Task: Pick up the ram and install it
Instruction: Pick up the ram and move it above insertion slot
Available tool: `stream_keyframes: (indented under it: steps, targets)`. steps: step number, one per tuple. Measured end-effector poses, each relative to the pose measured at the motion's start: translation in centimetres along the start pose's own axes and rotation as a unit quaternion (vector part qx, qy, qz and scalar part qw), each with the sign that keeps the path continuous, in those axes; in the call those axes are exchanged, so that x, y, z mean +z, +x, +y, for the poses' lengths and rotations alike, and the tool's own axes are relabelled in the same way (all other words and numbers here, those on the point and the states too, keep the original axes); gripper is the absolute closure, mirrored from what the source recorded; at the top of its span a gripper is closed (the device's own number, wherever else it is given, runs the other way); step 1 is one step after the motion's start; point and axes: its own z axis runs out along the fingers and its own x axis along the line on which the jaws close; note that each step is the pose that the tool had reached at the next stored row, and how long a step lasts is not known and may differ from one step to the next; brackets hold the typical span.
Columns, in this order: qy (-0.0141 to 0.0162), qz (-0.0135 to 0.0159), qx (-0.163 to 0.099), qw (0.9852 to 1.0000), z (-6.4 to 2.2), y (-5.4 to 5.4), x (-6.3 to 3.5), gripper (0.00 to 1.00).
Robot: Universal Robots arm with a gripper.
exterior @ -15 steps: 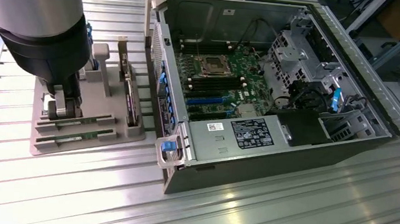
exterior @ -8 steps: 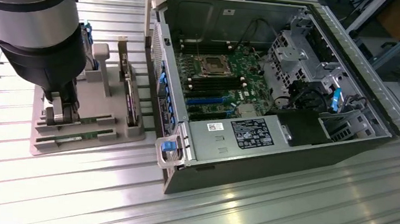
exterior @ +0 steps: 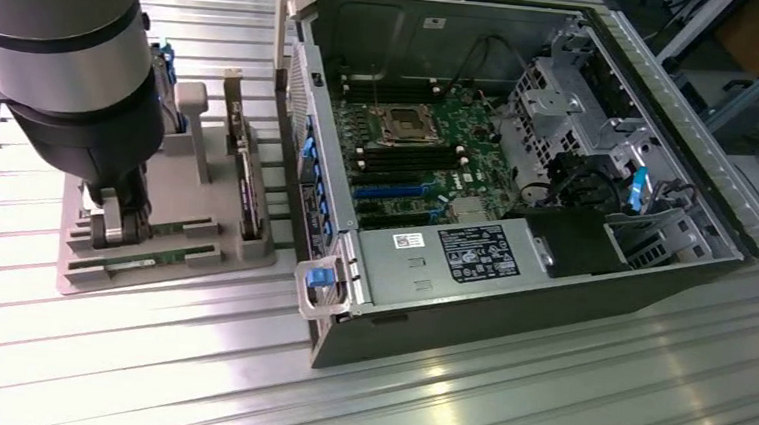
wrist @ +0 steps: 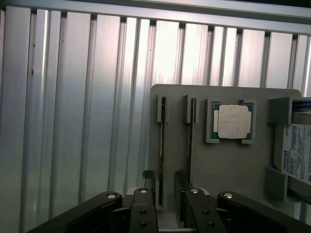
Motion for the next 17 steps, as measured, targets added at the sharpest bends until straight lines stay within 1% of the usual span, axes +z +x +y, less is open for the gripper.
stream_keyframes:
  steps: [6, 9, 11, 17]
  targets:
    - [0.0000, 0.0000, 0.000, 1.0000, 0.10, 0.0, 1.04, 0.70]
    - [0.0000, 0.0000, 0.000, 1.0000, 0.08, 0.0, 2.06, 0.70]
    - [0.0001, 0.0000, 0.000, 1.0000, 0.07, 0.0, 2.36, 0.70]
    - [0.0000, 0.0000, 0.000, 1.0000, 0.05, 0.1, 4.03, 0.70]
